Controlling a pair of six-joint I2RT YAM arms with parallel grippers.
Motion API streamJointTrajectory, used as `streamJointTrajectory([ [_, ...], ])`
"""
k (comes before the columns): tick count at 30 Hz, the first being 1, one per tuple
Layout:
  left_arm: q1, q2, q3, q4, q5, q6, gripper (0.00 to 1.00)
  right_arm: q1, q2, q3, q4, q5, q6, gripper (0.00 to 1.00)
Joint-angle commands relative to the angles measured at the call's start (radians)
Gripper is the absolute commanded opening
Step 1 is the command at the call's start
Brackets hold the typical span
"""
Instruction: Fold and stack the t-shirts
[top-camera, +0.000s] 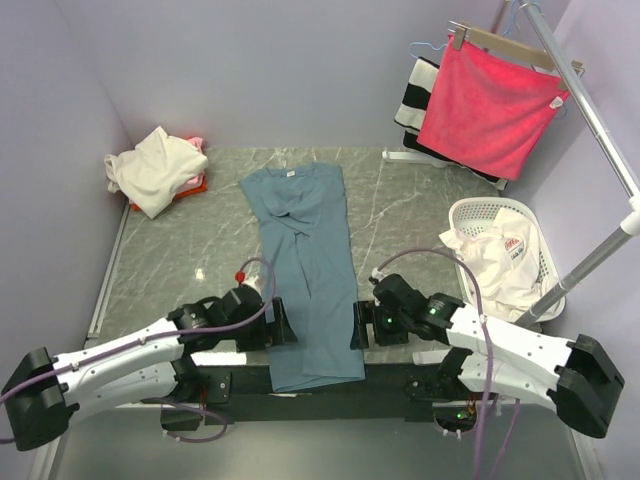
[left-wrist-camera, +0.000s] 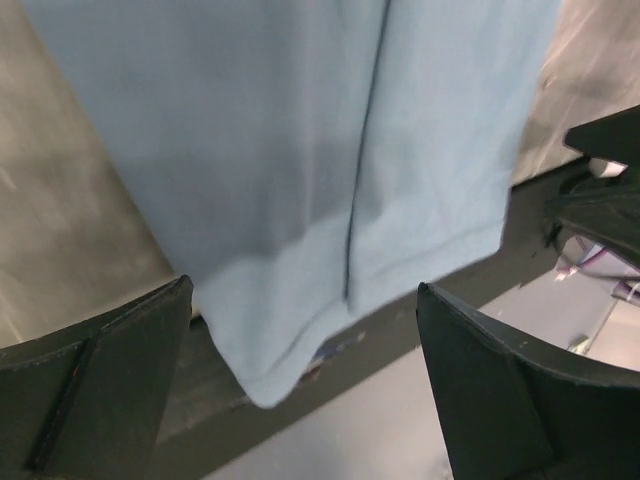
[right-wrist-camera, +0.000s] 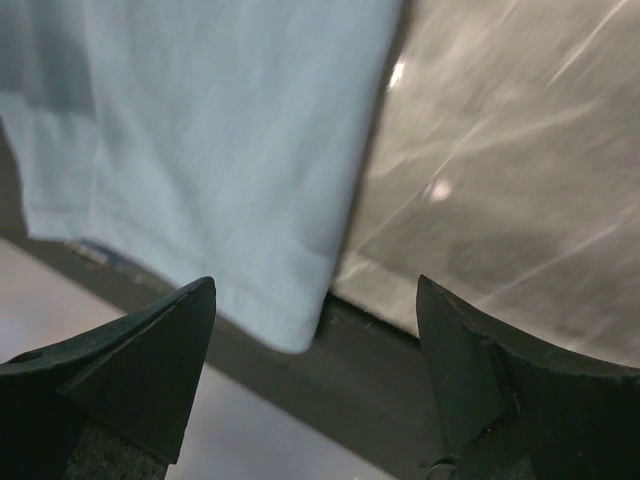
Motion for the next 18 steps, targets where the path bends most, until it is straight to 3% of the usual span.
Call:
streamJointTrajectory([
  [1,-0.150,-0.017,-0.036,-0.032,-0.079,-0.221,1.00,0.061,-0.066,-0.047,-0.006,-0.016,0.138,0.86],
  [6,-0.362,0.082,-0.005,-0.112,-0.163,-0.376,0.99,0.108,-0.052,-0.053,-0.017,-0.001,0.170,0.85],
  [9,-0.432,0.148,0.016,-0.130,-0.211,-0.439,0.99,0.137,-0.014,-0.047,-0.005,0.013,0.178,0.85],
  [14,-0.443,0.204,0.012,-0.083,-0.248,-0.460,0.97,0.157,0.049,-0.053,0.055,0.016,0.183,0.82],
  [17,-0.443,0.204,-0.005,-0.043,-0.254,-0.466,0.73,0.158,0.084,-0.047,0.093,-0.005,0.170,0.73],
  [18,-0.443,0.201,-0.007,-0.043,-0.259,-0.473,0.54,0.160,0.095,-0.045,0.105,-0.013,0.166,0.70],
])
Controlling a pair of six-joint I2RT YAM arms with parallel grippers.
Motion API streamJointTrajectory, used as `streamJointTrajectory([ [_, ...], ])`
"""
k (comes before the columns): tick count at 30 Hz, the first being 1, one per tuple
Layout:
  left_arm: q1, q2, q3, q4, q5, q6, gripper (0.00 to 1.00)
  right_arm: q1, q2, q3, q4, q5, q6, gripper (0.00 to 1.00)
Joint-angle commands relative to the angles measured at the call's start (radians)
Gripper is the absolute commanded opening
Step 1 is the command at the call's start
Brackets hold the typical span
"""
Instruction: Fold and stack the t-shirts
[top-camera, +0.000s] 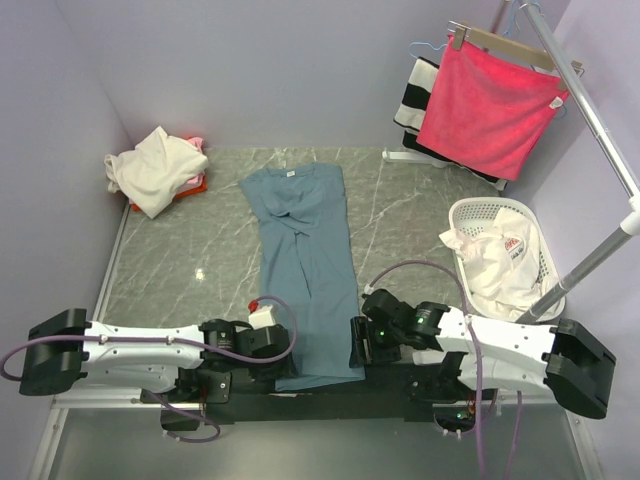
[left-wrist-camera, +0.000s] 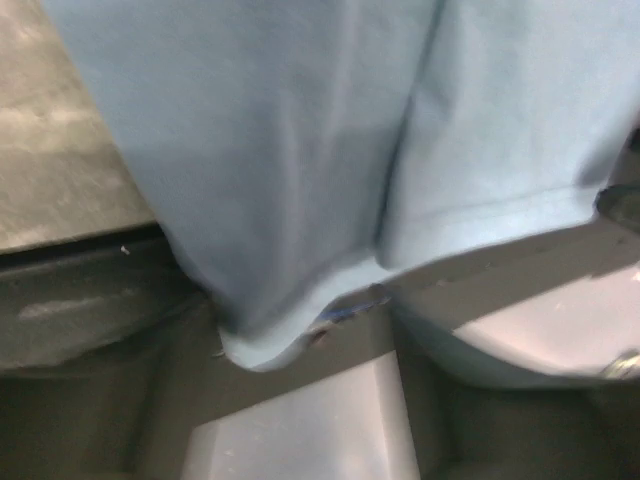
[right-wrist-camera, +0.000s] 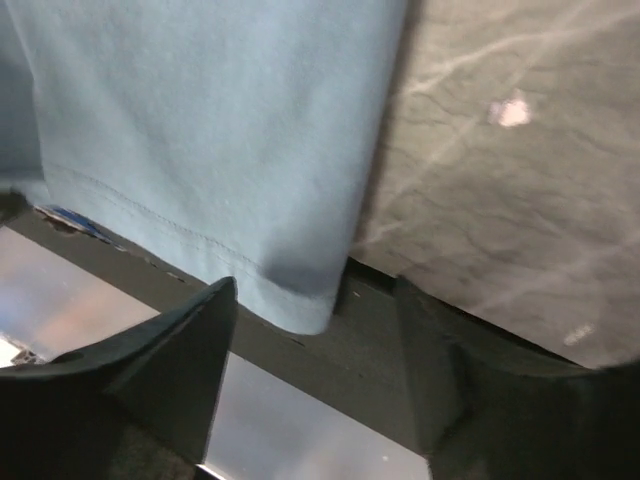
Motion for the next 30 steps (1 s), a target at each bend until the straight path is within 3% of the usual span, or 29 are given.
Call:
streamJointTrajectory([
  [1,-0.007,0.014,-0.043,0.011,-0.078,-0.054,0.46,0.009,0.054,0.007,0.095,-0.005,-0.013,0.60],
  [2,-0.007,0.005,-0.041,0.006,-0.084,-0.056,0.37,0.011,0.072,0.014,0.099,-0.008,-0.016,0.54],
  [3,-0.007,0.000,-0.040,-0.003,-0.092,-0.057,0.18,0.011,0.077,0.017,0.098,-0.007,-0.027,0.45],
  [5,-0.007,-0.020,-0.027,-0.016,-0.121,-0.056,0.02,0.011,0.077,0.034,0.087,0.017,-0.038,0.37],
  [8,-0.007,-0.053,0.003,-0.042,-0.182,-0.043,0.01,0.009,0.046,0.074,0.070,0.048,-0.068,0.21],
  [9,-0.007,-0.061,0.016,-0.051,-0.207,-0.037,0.01,0.009,0.039,0.088,0.057,0.086,-0.084,0.09],
  [11,-0.007,-0.072,0.066,-0.092,-0.282,-0.005,0.01,0.006,0.016,0.140,0.041,0.123,-0.104,0.00],
  [15,0.019,-0.064,0.172,-0.152,-0.376,0.064,0.01,-0.003,-0.001,0.227,0.014,0.194,-0.157,0.00],
  [19,0.079,-0.053,0.235,-0.108,-0.402,0.153,0.01,-0.028,0.019,0.304,0.011,0.264,-0.214,0.00],
  [30,0.503,0.091,0.270,0.162,-0.279,0.478,0.01,-0.313,0.242,0.461,0.121,0.157,-0.439,0.00],
])
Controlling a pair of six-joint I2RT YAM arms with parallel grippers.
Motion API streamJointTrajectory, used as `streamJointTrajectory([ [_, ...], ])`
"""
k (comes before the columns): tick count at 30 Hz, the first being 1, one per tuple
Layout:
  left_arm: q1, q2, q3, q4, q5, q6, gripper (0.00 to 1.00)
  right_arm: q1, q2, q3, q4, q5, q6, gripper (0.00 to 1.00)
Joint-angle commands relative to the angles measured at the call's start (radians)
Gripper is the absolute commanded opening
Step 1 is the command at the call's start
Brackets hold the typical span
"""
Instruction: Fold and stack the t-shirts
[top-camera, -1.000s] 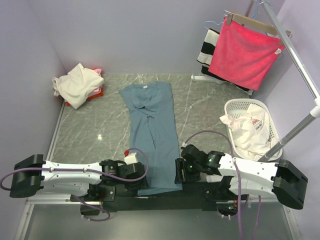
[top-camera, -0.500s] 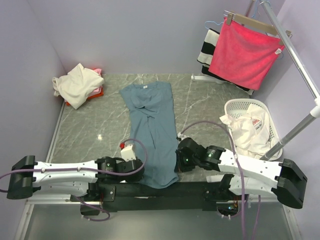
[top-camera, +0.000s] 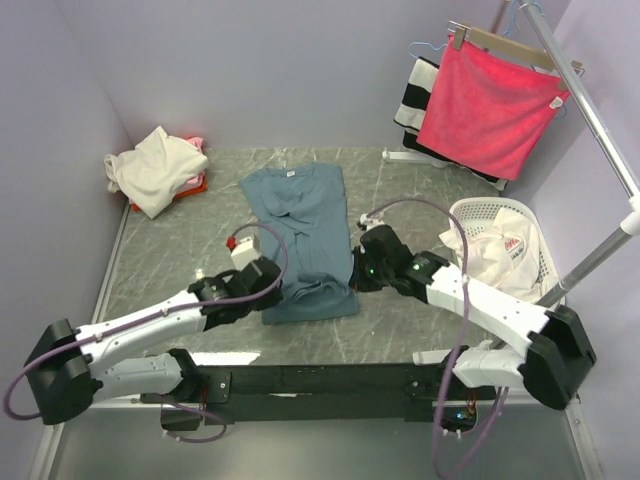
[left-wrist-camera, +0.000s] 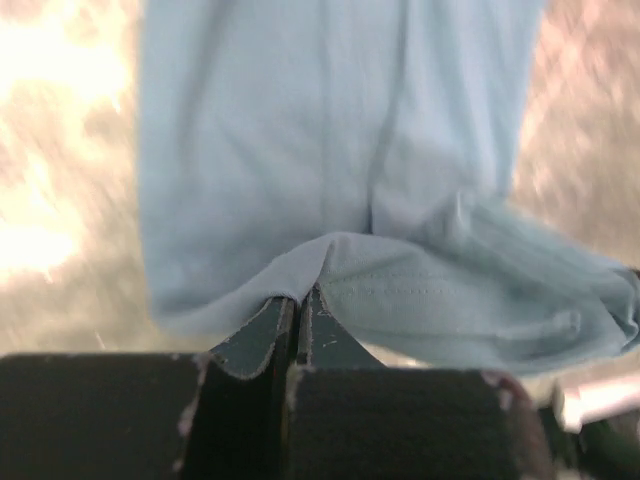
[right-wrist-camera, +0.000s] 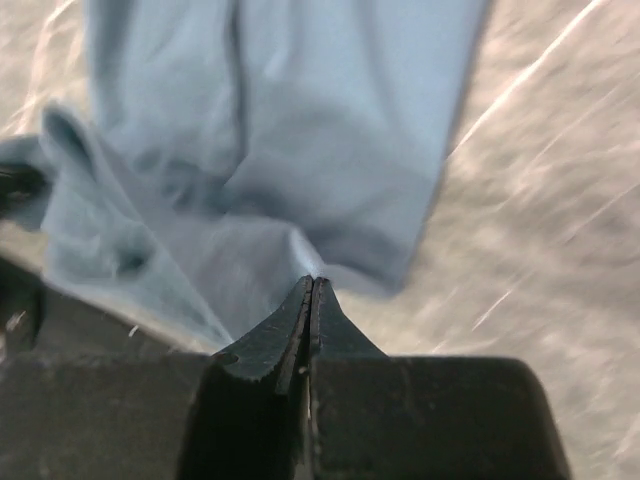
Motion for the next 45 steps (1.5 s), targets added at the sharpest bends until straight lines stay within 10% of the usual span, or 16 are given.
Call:
streamJointTrajectory([
  [1,0.132,0.083,0.067,0.174,0.062,0.185,0.01,-0.083,0.145,0.116,0.077,-0.042,-0.127,0.00],
  [12,0.442,0.505,0.285,0.348,0.205,0.405,0.01,-0.212,0.564,0.440,0.082,-0.009,-0.206,0.00],
  [13,0.468,0.550,0.316,0.343,0.208,0.416,0.08,-0.218,0.618,0.487,0.070,0.034,-0.203,0.00],
  [14,0.479,0.567,0.331,0.334,0.216,0.423,0.47,-0.229,0.648,0.520,0.047,0.051,-0.201,0.00],
  [17,0.498,0.602,0.382,0.283,0.173,0.442,0.99,-0.232,0.715,0.587,-0.005,0.180,-0.188,0.34],
  [21,0.501,0.524,0.379,0.297,0.136,0.466,0.99,-0.236,0.622,0.540,0.041,0.243,-0.194,0.54],
  [35,0.498,0.515,0.250,0.522,0.656,0.459,0.99,-0.229,0.681,0.566,0.062,-0.259,-0.200,0.55],
  [45,0.519,0.653,0.247,0.536,0.527,0.499,1.00,-0.270,0.822,0.555,0.044,-0.023,-0.160,0.55],
])
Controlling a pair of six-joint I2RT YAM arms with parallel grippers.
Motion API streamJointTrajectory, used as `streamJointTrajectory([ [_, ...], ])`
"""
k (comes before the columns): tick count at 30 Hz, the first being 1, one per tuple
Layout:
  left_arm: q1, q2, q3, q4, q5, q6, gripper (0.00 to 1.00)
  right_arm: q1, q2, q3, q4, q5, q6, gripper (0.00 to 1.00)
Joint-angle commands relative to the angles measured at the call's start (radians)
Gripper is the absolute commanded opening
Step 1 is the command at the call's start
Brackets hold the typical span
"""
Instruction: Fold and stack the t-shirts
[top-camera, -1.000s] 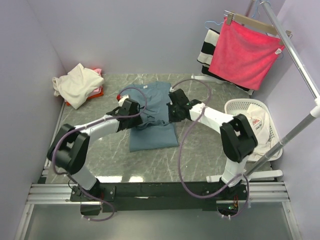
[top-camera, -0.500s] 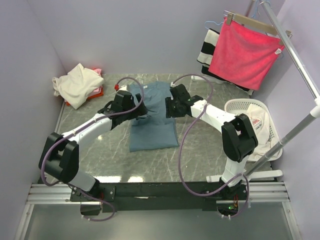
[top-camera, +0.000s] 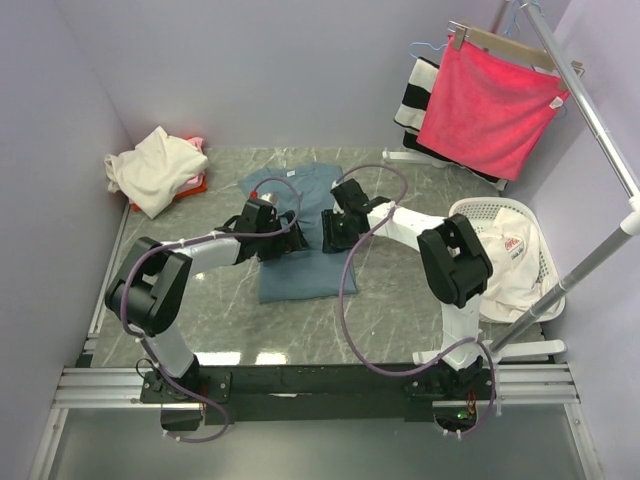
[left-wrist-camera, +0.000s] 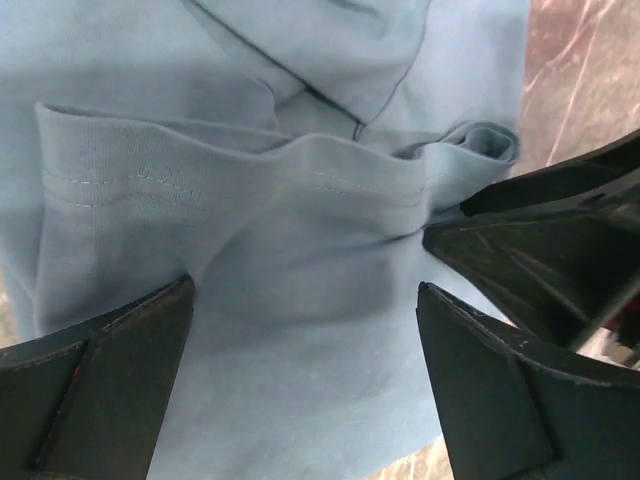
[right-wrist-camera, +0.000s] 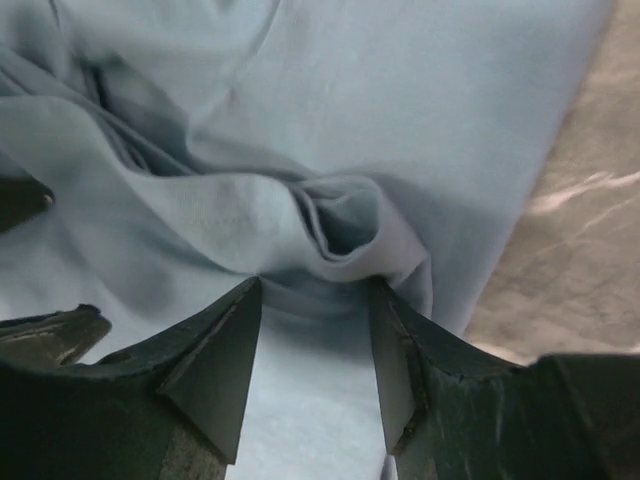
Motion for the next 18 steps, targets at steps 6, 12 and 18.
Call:
streamJointTrajectory([
  [6,0.051,-0.027,-0.057,0.003,-0.149,0.046,1.00,-0.079,-0.015,-0.041,-0.007,0.327,0.046,0.56],
  [12,0.051,-0.122,-0.097,0.006,-0.151,0.046,0.99,-0.094,-0.092,-0.080,0.031,0.323,0.037,0.57],
  [18,0.048,-0.265,-0.045,-0.050,-0.151,0.066,1.00,-0.095,-0.227,-0.181,0.045,0.100,0.025,0.60],
])
